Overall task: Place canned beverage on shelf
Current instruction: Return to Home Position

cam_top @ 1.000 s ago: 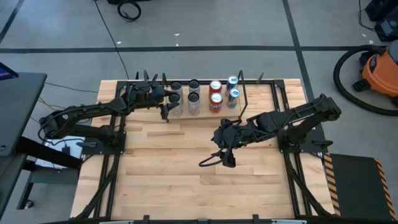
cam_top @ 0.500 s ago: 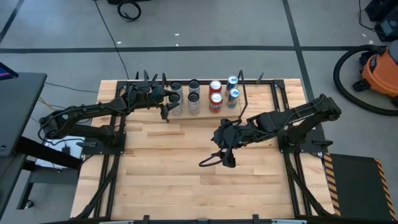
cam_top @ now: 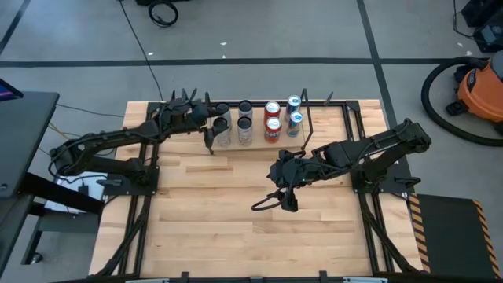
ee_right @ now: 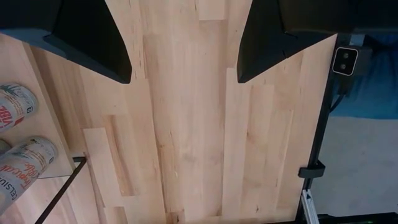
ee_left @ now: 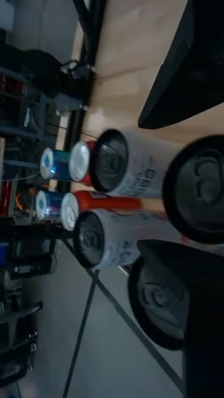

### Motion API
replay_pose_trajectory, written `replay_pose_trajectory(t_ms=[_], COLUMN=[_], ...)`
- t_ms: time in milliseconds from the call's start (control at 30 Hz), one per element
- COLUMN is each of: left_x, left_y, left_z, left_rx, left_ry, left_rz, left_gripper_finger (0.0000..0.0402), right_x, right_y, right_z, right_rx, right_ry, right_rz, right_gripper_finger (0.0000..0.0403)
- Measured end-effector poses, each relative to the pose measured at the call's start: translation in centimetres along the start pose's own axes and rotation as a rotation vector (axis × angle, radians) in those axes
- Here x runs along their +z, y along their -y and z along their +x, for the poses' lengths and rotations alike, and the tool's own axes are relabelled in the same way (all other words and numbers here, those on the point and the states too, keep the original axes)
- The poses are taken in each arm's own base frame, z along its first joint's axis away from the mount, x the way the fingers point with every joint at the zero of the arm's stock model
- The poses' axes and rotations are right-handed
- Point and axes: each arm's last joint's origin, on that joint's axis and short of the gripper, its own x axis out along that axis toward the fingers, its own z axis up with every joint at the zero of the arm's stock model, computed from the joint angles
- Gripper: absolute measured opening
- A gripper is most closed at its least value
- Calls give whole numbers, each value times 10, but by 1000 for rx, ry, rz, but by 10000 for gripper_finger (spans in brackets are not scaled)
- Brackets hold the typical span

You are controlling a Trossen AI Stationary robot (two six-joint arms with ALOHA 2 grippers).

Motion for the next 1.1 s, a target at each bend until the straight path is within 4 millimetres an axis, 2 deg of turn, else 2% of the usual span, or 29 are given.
replay_pose_trajectory(t_ms=[133,333,467,700,900,1100], left_x=[12,47,64,67,62,40], left_y=[1,5,11,24,33,39], left_z=[-4,-27,-56,-118,-168,-201], left_rx=[-35,-36,-36,-29,11,46], left_ry=[27,87,81,82,178,289], left_rz=[-18,3,9,22,-5,-27], left_gripper_finger=[309,309,309,309,309,309], right_x=[0,0,-5,-7,-5,-12], right_y=[0,3,8,24,34,47], right_z=[0,0,-2,-21,-62,-131], right_rx=[0,-119,-216,-321,-313,-309], right_ry=[0,22,-21,-22,67,279], right_rz=[-2,-37,-99,-85,-108,-102], right_gripper_finger=[300,300,300,300,300,300])
